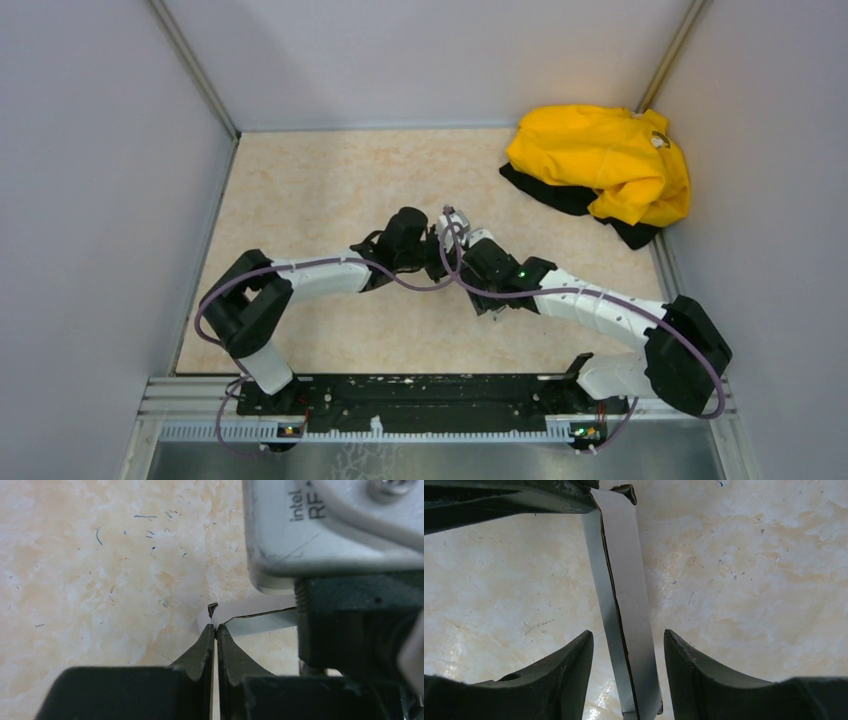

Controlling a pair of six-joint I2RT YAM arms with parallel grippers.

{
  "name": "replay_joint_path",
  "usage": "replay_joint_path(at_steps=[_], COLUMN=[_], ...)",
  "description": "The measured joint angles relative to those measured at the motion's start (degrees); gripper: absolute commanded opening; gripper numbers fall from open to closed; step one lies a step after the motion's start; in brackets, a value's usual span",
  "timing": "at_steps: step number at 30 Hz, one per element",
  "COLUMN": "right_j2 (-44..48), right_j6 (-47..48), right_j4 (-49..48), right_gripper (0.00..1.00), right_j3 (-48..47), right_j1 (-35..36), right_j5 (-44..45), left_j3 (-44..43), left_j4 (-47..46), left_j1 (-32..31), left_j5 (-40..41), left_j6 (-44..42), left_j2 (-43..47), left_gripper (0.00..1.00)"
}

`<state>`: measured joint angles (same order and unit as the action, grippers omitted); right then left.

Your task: Fold the paper box

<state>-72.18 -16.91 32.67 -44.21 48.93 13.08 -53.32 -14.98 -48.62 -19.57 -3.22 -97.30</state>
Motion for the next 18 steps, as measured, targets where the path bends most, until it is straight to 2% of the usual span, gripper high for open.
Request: replay_joint_path(at_steps=[6, 11, 18], right_j2=[1.0, 3.0, 5.3], right_j6=[0.6, 1.2, 2.4], right_j4=[-0.5, -0.5, 0.1], right_gripper=[0.54, 0.50, 0.59], right_j3=[0.9, 2.4, 3.6], right_j1=[-0.4, -0.4, -0.3], right_j5=[-0.6, -0.8, -0.8], left_j3=[-0.3, -0.4, -0.4], left_j4=[0.3, 0.7, 0.9], left_j1=[-0.3, -0.8, -1.2], left_j5=[0.0, -0.2, -0.7], left_j6=[-0.3, -0.6, -1.0], left_j2=[-0.1, -0.1, -0.1], left_gripper=[0.07, 0.07, 0.07])
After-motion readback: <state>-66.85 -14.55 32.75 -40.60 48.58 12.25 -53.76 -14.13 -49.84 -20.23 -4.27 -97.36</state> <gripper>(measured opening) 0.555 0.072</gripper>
